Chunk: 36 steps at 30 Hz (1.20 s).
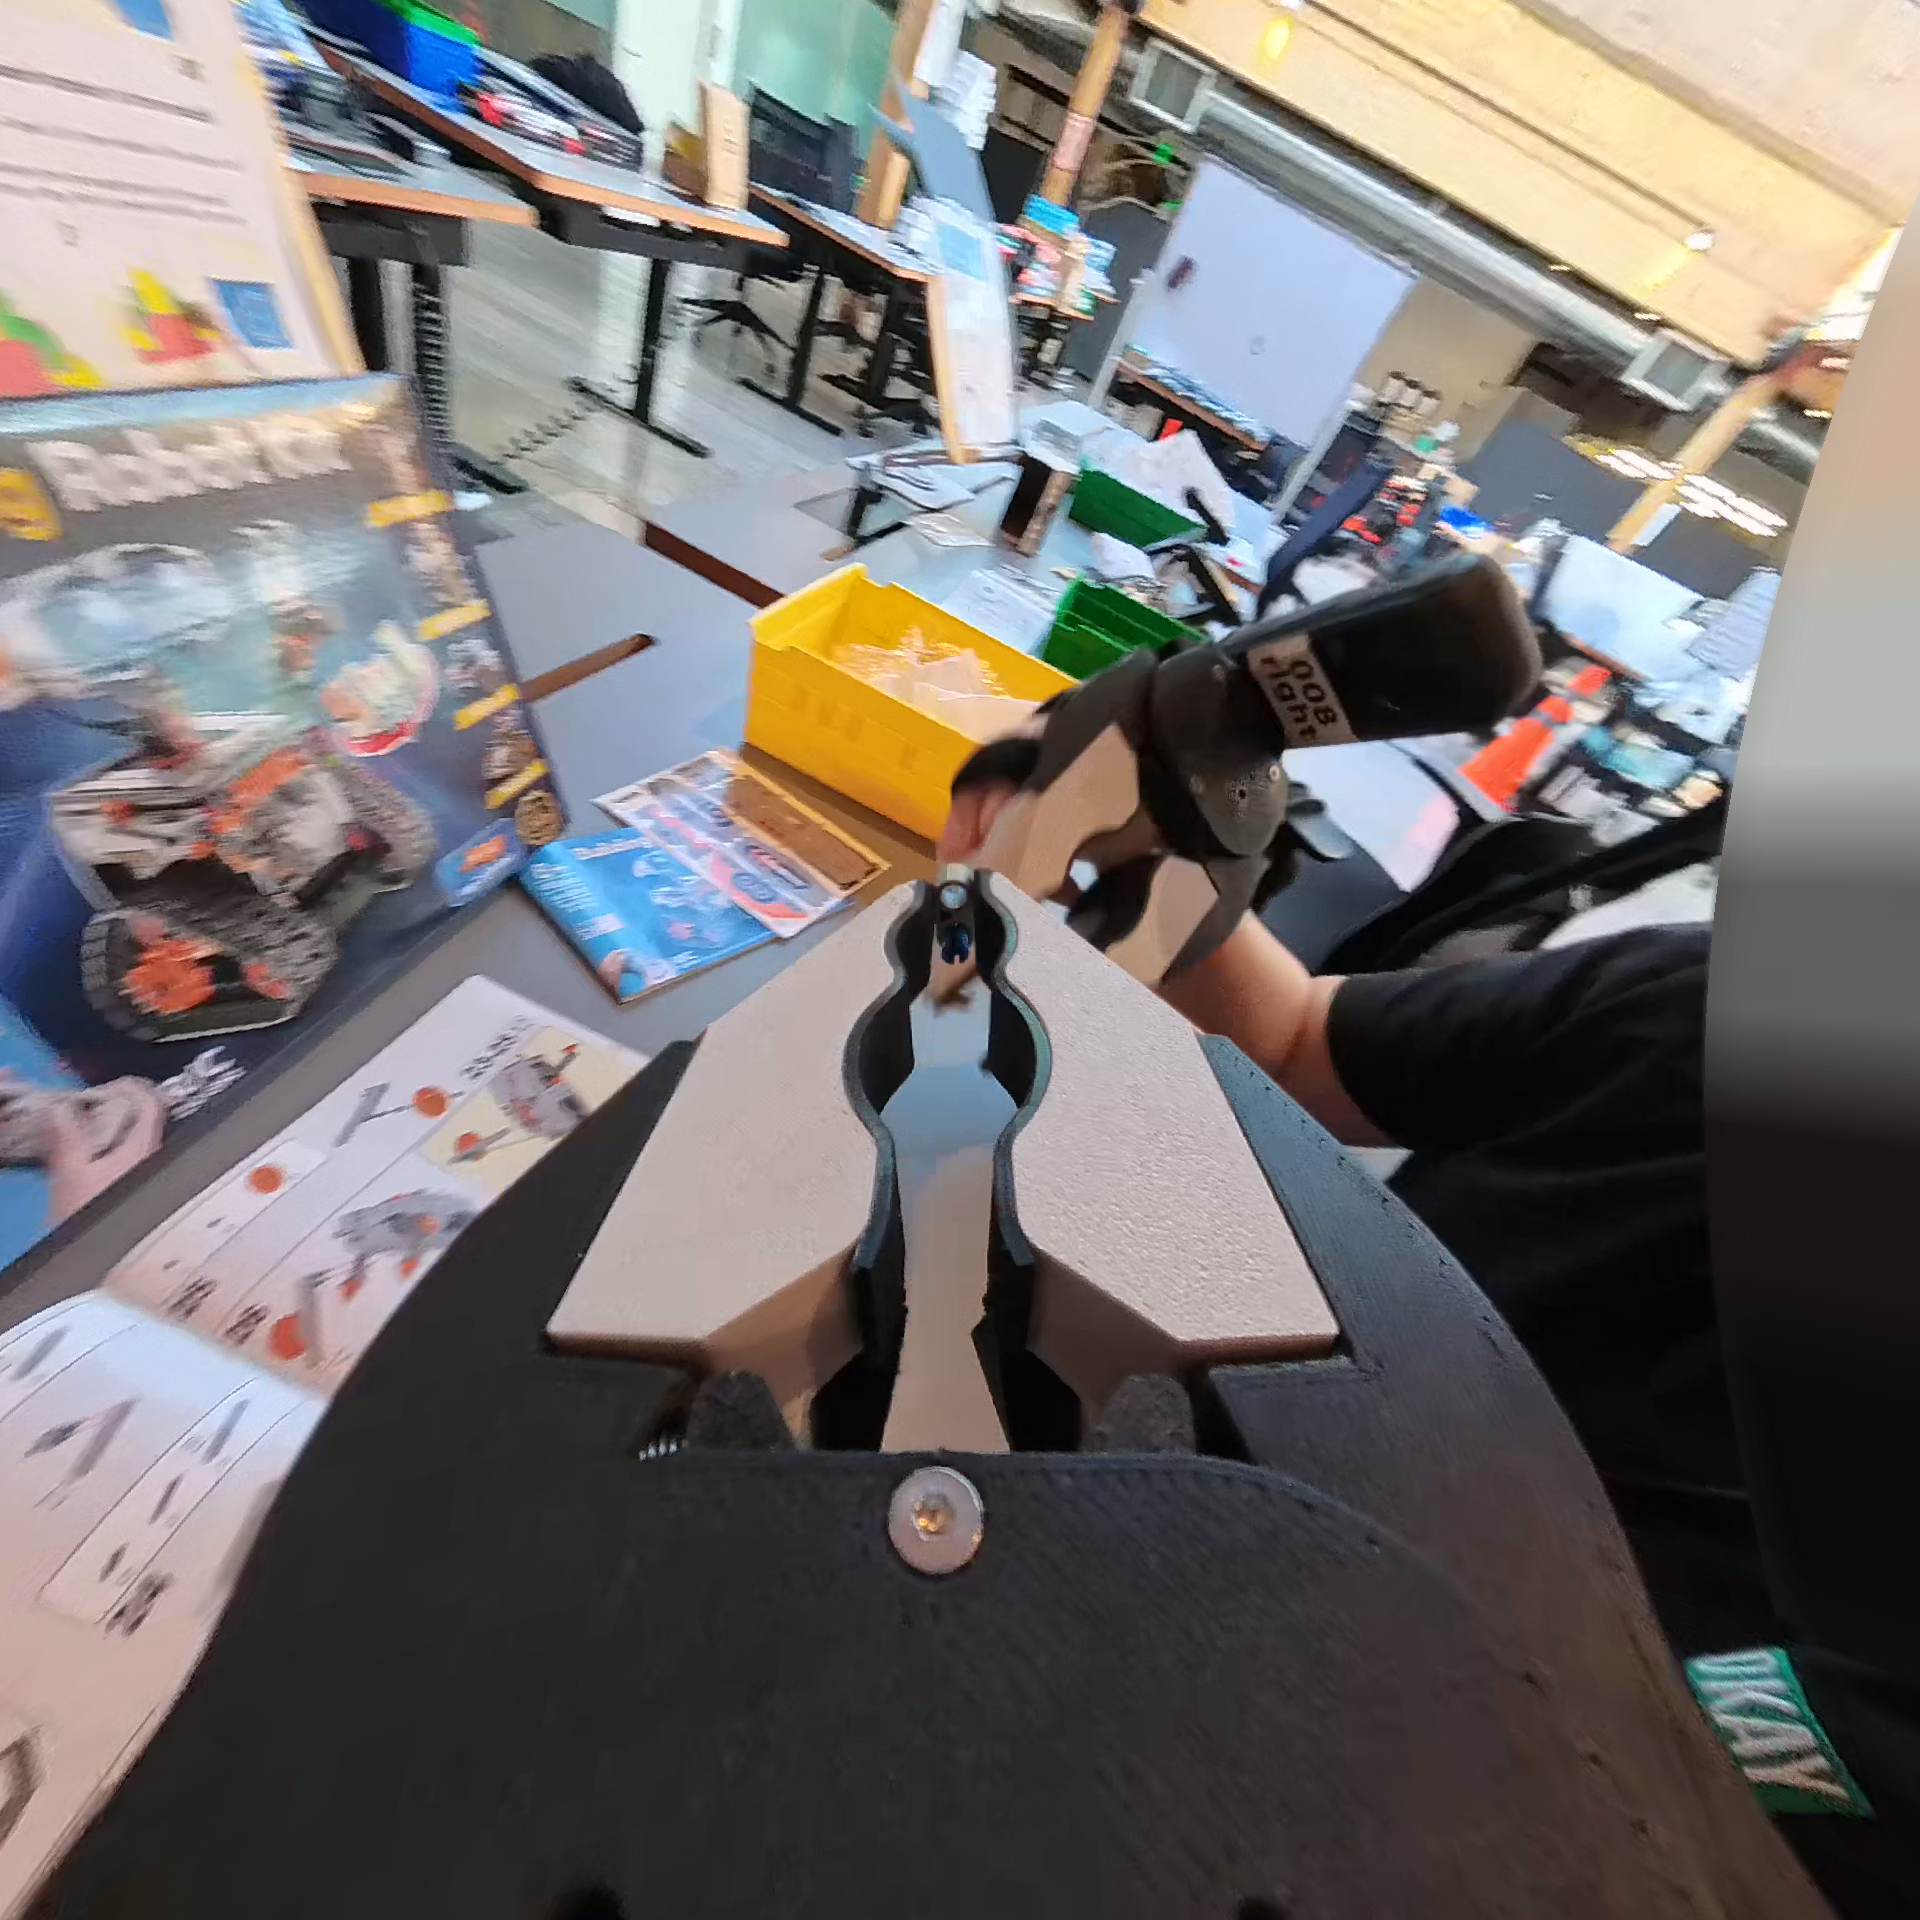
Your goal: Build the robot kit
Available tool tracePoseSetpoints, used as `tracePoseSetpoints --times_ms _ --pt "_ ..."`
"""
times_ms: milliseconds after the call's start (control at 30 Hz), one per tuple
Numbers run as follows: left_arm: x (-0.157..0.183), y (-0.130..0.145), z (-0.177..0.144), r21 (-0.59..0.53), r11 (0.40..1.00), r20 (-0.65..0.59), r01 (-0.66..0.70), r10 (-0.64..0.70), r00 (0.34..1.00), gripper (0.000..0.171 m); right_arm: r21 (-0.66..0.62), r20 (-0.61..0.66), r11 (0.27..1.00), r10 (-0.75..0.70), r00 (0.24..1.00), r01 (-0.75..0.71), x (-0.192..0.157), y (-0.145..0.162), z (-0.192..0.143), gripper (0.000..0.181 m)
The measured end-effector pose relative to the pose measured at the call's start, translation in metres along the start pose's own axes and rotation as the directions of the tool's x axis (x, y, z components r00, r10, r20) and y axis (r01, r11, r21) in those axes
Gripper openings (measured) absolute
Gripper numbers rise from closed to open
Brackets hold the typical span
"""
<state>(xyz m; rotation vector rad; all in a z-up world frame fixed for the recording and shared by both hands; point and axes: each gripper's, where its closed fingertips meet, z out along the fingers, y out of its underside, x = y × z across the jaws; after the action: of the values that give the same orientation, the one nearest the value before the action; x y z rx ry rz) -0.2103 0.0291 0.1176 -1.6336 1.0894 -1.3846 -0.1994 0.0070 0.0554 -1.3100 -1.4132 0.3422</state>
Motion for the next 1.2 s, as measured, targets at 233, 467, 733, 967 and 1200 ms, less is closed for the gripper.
tracePoseSetpoints --times_ms 233,467,733,967,1200 --pt "-0.035 -0.004 -0.056 0.027 0.999 0.373 -0.033 0.021 0.928 0.005 -0.555 0.341 0.832 0.241 0.909 -0.012 -0.084 0.126 0.064 0.023" --pt "-0.023 -0.011 -0.091 0.076 0.992 0.487 -0.099 0.049 0.872 0.005 -0.691 0.345 0.723 0.315 0.884 0.011 -0.105 0.167 0.089 0.023" --pt "-0.021 -0.009 -0.095 0.076 0.993 0.476 -0.092 0.045 0.878 0.006 -0.721 0.339 0.693 0.391 0.856 -0.031 -0.110 0.169 0.096 0.016" --pt "-0.024 -0.008 -0.104 0.100 0.992 0.488 -0.079 0.020 0.873 0.006 -0.724 0.355 0.689 0.392 0.849 -0.015 -0.114 0.168 0.095 0.005" --pt "-0.026 -0.008 -0.108 0.111 0.991 0.494 -0.071 0.007 0.869 0.005 -0.684 0.314 0.704 0.520 0.794 -0.191 -0.107 0.162 0.095 0.004"
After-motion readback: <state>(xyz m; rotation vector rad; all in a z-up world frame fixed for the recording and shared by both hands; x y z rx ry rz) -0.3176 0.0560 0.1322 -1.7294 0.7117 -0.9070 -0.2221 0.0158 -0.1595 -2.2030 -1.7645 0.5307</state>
